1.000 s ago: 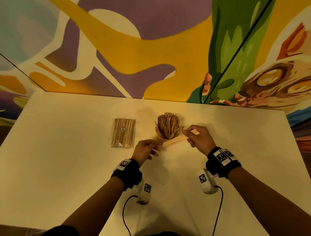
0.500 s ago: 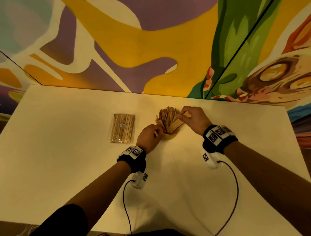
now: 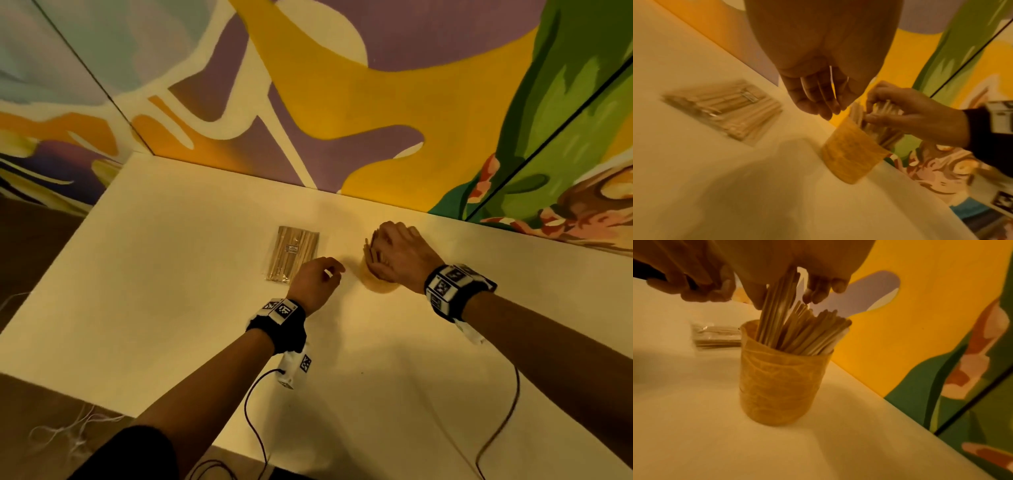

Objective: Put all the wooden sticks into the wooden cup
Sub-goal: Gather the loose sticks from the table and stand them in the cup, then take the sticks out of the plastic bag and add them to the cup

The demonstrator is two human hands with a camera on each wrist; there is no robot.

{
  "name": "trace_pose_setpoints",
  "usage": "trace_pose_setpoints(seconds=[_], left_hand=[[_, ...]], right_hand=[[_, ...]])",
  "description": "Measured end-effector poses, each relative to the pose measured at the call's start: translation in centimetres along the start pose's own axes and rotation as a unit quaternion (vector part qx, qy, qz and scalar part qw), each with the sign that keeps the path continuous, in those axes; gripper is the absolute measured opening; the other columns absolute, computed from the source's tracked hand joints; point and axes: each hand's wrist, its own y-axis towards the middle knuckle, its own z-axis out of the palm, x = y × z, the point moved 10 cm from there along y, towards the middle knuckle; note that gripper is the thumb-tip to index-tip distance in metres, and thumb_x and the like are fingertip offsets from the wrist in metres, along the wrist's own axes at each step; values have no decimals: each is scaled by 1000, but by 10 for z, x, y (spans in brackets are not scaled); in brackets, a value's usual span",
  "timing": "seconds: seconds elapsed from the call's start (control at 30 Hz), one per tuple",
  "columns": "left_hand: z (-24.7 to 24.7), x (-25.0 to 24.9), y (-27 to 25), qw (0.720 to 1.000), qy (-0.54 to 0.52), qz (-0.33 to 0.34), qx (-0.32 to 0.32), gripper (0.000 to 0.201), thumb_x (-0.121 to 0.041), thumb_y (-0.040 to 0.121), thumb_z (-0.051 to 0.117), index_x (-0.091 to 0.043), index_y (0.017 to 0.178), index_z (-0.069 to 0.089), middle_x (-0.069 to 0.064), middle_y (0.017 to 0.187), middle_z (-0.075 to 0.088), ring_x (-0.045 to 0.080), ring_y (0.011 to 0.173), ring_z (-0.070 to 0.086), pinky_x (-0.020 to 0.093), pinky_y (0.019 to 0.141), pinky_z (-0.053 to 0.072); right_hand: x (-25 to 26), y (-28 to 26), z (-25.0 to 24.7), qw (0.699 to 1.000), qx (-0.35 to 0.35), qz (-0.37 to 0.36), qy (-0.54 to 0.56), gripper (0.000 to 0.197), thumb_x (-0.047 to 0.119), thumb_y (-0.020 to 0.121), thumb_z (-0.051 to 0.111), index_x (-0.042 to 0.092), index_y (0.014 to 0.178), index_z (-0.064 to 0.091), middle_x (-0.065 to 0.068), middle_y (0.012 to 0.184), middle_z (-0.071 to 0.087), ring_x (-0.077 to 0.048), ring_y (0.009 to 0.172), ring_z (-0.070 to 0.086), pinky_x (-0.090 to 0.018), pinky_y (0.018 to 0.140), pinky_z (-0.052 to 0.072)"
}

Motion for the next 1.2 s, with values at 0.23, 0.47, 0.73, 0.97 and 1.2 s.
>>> trace_pose_setpoints(seconds=[0.23,0.47,0.73,0.97,1.2], left_hand=[[-75,86,9,982,124,-117,-83,26,-26,91,58,-17,114,64,5,120,57,27,104,58,37,84,49],[-72,135,36,927,291,-231,42,71,-62,78,61,-12,126,47,11,128,51,34,118,45,45,97,40],[-68,163,18,933,138,-331,-1,36,-32,82,72,-11,109,63,13,112,66,32,101,63,36,88,53],[-61,116,-55,947,-168,-257,-97,45,-9,72,74,-5,112,53,25,112,62,37,90,64,46,73,57],[-13,-27,-133,950,-285,-120,-45,41,-19,72,73,-7,109,59,7,87,69,18,71,67,32,57,55]], right_hand=[[-30,-2,40,995,49,66,57,72,54,94,11,14,152,22,-13,161,12,-33,146,15,-48,120,14],[-37,-2,55,993,87,69,37,83,61,87,-2,16,154,12,-11,163,2,-30,149,3,-51,120,6],[-95,-35,-25,940,-138,112,292,57,49,96,33,8,133,48,-13,140,41,-24,126,43,-36,105,34],[-159,-127,-45,786,-168,248,541,16,18,101,46,7,102,57,-16,66,63,-15,46,56,-26,52,46],[-124,-183,-73,772,-104,195,596,18,1,97,46,3,91,63,-17,70,67,-19,51,61,-21,51,42]])
